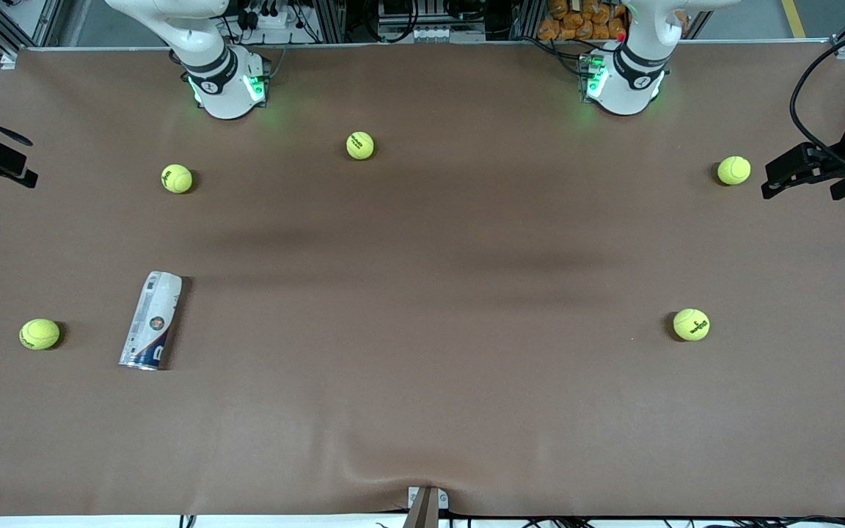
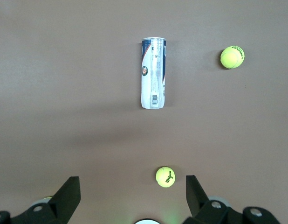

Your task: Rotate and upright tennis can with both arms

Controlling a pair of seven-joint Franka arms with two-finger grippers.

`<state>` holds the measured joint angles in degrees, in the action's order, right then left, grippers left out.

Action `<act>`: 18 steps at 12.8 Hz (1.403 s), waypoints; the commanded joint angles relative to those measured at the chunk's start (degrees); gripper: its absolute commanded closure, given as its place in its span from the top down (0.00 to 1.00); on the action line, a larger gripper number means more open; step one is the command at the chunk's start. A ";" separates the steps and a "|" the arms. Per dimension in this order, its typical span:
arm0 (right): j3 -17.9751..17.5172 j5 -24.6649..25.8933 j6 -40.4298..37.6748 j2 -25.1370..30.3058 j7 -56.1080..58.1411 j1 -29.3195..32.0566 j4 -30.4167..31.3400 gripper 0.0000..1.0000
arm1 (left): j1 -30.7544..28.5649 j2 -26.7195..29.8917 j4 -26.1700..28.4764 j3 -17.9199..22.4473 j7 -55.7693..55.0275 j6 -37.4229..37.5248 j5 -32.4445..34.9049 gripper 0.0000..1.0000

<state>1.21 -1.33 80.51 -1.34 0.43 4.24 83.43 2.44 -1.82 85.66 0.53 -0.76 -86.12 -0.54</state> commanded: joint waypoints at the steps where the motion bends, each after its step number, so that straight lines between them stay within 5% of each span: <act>1: -0.07 0.10 0.00 -0.07 0.01 -0.72 -0.20 1.00 | -0.51 -0.03 -0.23 -0.44 -0.21 0.52 -0.25 1.00; 5: -0.07 0.27 0.00 -0.94 0.01 -0.99 -0.02 1.00 | -0.07 0.06 -0.31 -0.71 -0.56 0.52 -0.25 1.00; 8: -0.07 0.36 0.96 -6.82 0.01 -1.16 -0.38 1.00 | -0.51 0.06 -0.31 -0.71 -0.21 0.52 -0.25 1.00; 16: 0.11 0.27 19.22 -28.26 5.72 1.65 1.46 1.00 | -0.51 -0.03 -0.31 -0.71 -0.20 0.69 -0.60 1.00; 18: 0.11 0.18 28.25 -29.69 5.72 1.13 6.71 1.00 | -0.60 -0.29 -0.31 -0.71 -0.12 0.69 -0.60 1.00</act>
<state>1.63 -1.14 102.99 -30.50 5.57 5.82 86.38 2.27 -1.94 85.71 0.11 -0.77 -86.05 -0.54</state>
